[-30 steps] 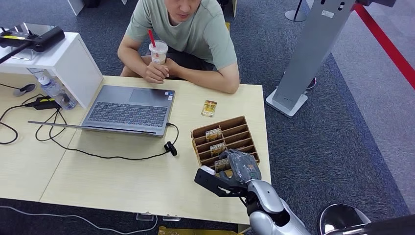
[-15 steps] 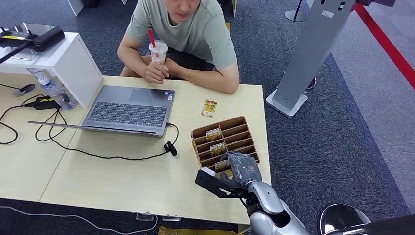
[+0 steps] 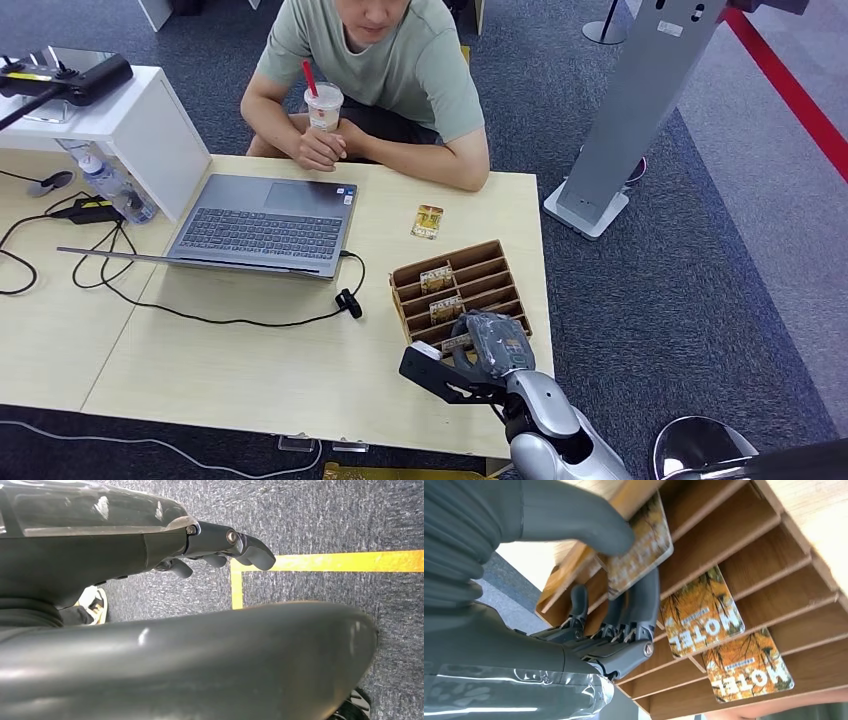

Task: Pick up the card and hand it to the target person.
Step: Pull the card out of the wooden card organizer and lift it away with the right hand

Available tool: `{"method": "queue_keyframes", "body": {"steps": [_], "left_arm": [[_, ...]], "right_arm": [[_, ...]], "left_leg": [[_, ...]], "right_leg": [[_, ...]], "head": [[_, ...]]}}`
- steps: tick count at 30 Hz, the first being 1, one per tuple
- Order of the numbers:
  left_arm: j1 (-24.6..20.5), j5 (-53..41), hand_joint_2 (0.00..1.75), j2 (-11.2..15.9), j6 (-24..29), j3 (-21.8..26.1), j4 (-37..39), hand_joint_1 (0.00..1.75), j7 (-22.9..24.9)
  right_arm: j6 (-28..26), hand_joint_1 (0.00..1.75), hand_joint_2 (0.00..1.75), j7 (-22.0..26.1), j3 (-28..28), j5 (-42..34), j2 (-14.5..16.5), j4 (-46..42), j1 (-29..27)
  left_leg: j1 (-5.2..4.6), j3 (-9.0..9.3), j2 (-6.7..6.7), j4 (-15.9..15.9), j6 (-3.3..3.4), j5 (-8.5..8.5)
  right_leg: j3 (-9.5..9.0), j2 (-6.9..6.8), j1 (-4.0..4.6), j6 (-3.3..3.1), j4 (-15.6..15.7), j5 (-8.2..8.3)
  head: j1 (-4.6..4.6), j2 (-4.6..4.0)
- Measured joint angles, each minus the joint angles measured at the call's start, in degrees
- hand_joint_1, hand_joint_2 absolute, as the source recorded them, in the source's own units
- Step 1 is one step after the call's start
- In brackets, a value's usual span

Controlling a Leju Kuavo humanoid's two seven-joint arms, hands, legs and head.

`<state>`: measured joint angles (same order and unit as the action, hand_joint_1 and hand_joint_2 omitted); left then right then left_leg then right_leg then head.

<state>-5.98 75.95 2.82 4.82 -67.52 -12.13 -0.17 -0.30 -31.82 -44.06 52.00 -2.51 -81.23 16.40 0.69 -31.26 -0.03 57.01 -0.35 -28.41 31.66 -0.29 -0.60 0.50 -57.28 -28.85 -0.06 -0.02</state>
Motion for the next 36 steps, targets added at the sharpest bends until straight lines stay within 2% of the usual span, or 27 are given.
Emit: {"method": "queue_keyframes", "body": {"steps": [7,30,36], "left_arm": [[0.0,-0.01,0.0,0.0,-0.02,0.0,0.0,0.0,0.02],[0.0,0.12,0.0,0.0,0.18,0.0,0.0,0.0,0.07],[0.0,0.15,0.0,0.0,0.18,0.0,0.0,0.0,0.07]], "right_arm": [[-0.11,1.3,1.75,0.07,0.0,0.0,0.01,0.2,-0.02],[-1.4,1.27,1.75,1.48,0.02,1.08,0.69,1.22,0.18],[-2.4,1.27,1.75,2.36,0.05,2.81,0.96,0.52,2.31]], "left_leg": [[0.0,0.0,0.0,0.0,0.0,0.0],[0.0,0.01,0.0,0.0,0.0,0.0],[0.0,0.0,0.0,0.0,0.0,0.0]], "right_leg": [[0.0,0.0,0.0,0.0,0.0,0.0],[-0.02,0.0,0.0,0.0,0.0,0.0],[-0.02,0.0,0.0,0.0,0.0,0.0]], "head": [[-0.02,0.0],[-0.02,0.0],[0.0,0.0]]}}
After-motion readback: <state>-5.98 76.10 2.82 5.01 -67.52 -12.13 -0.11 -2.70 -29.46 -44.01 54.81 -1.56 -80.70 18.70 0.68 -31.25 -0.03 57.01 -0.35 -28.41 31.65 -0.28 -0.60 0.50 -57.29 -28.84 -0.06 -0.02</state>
